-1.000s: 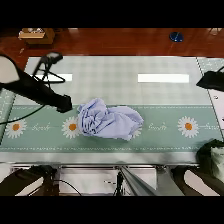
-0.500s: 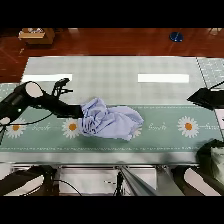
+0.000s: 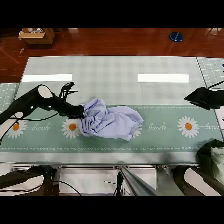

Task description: Fold the shirts.

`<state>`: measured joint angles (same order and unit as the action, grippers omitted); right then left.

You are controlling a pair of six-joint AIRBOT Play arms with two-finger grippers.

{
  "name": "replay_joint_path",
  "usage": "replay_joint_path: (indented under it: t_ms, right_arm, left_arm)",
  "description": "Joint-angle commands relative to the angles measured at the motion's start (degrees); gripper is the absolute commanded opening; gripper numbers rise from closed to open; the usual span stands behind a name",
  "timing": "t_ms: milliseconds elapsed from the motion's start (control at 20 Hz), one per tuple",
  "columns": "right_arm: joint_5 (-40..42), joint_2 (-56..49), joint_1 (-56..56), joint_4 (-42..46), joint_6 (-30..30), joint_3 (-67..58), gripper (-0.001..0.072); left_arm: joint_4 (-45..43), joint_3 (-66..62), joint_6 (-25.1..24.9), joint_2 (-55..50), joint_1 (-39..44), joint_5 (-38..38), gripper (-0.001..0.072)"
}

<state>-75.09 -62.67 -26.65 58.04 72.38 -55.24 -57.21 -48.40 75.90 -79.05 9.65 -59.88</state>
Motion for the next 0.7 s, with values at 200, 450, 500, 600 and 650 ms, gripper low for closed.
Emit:
replay_joint_path:
  t_ms: [200, 450, 500, 600, 650]
  right_arm:
    - [1.4, 0.04, -0.02, -20.85, -6.88, 16.5, 0.0525]
    - [5.35, 0.02, 4.85, -22.29, -7.13, 24.2, 0.0524]
    - [6.8, 0.04, 7.72, -21.84, -7.1, 24.3, 0.0524]
    - [11.65, 0.02, 13.9, -21.9, -6.75, 24.3, 0.0524]
    - [14.73, -0.02, 16.7, -21.88, -5.92, 24.3, 0.0524]
  left_arm:
    - [0.31, -0.76, -3.26, -0.37, 0.0, -3.34, 0.0022]
    - [0.31, -0.76, -3.23, -0.35, 0.0, -3.39, 0.0023]
    - [0.31, -0.76, -3.23, -0.35, 0.0, -3.39, 0.0022]
    - [0.31, -0.76, -3.26, -0.35, 0.0, -3.39, 0.0023]
    - [0.31, -0.76, -3.23, -0.35, 0.0, -3.39, 0.0022]
